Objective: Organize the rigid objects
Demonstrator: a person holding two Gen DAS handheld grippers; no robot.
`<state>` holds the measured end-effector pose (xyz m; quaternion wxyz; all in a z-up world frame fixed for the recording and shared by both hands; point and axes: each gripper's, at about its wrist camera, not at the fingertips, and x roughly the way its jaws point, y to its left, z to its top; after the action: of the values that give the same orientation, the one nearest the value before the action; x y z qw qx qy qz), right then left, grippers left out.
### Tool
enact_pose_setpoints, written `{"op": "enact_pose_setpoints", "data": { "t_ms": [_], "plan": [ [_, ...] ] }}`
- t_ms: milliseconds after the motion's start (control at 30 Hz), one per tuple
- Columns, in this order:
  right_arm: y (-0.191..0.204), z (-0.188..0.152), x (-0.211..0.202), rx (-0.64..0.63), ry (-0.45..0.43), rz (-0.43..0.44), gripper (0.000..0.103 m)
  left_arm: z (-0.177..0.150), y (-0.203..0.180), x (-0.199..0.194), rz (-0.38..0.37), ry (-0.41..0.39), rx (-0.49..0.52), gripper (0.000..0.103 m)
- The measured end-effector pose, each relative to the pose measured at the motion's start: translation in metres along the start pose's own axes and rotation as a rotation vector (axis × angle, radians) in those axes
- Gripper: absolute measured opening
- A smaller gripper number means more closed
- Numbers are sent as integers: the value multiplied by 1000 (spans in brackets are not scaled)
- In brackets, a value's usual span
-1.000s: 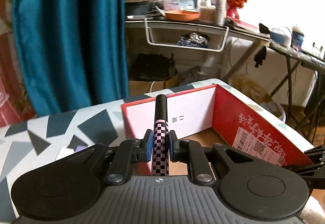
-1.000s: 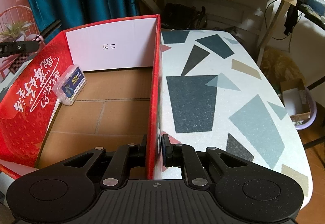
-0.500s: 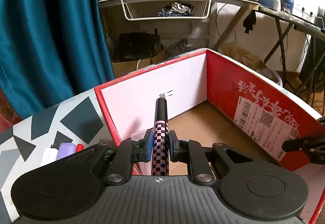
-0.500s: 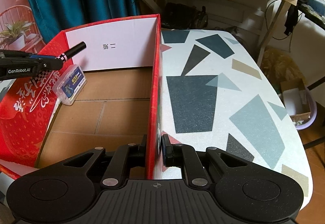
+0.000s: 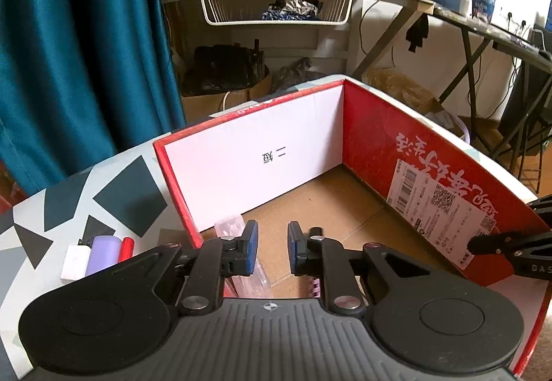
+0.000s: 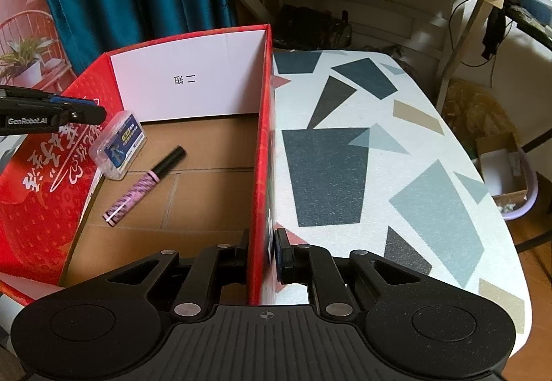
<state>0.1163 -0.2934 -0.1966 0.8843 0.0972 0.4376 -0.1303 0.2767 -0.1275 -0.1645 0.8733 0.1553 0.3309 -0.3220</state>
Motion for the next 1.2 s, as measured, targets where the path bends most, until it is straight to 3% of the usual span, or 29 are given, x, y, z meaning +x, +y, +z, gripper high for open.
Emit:
{"op": "enact_pose_setpoints", "data": {
  "t_ms": [267, 333, 567, 867, 1200],
  "plan": [
    [0, 0, 0, 6, 5, 1, 12, 1, 17, -28, 15, -72, -60, 33],
    [0, 0, 0, 7, 6, 1, 12, -1, 23, -40, 26, -91, -76, 39],
    [-1, 0, 1, 16, 4, 4, 12, -24, 58, -74, 113, -100, -165, 41],
    [-2, -2, 1, 30, -3, 15, 14, -92, 110, -87, 264, 4, -382, 41],
    [-1, -2, 0, 27, -2, 15, 14, -156, 130, -92, 323, 108, -567, 49]
  ]
}}
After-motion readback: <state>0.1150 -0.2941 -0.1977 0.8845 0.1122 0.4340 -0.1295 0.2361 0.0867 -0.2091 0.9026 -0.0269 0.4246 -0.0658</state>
